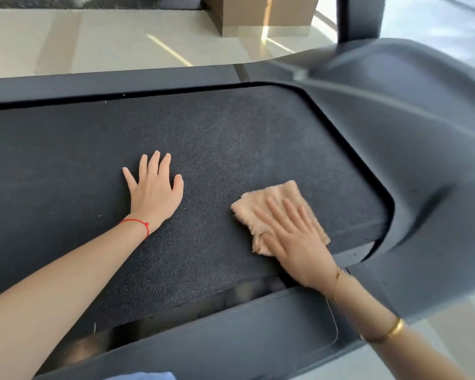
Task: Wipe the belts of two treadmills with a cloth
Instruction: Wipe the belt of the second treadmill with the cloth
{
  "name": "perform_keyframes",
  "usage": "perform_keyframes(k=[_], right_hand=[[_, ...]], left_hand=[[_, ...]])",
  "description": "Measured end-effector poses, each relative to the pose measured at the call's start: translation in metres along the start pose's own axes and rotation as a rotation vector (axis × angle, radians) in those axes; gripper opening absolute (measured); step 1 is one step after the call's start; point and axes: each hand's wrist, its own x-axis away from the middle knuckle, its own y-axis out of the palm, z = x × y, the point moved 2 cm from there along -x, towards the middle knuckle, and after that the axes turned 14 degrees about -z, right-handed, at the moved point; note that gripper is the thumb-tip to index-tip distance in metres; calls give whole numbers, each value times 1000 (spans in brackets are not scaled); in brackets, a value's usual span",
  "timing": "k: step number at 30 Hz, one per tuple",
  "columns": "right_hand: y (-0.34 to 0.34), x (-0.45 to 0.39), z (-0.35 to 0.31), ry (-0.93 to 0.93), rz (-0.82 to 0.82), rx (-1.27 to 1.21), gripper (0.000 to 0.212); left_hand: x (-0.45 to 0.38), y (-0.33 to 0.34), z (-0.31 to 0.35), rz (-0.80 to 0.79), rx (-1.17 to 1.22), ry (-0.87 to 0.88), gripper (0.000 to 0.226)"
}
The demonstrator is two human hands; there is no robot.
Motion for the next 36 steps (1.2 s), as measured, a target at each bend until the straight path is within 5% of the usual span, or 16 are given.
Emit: perform_keyframes(k=[4, 12, 21, 36], right_hand=[[-24, -11, 55, 337, 5, -167, 52], [-1, 21, 7, 75, -19, -62, 53], [-20, -6, 92, 509, 90, -174, 53], [-104, -229, 131, 341, -32, -161, 55]], left_hand=[[5, 12, 31, -29, -35, 101, 58], [-1, 27, 79, -37, -35, 169, 58], [-25, 24, 88, -39, -55, 172, 57], [-42, 31, 88, 0, -107, 119, 60]])
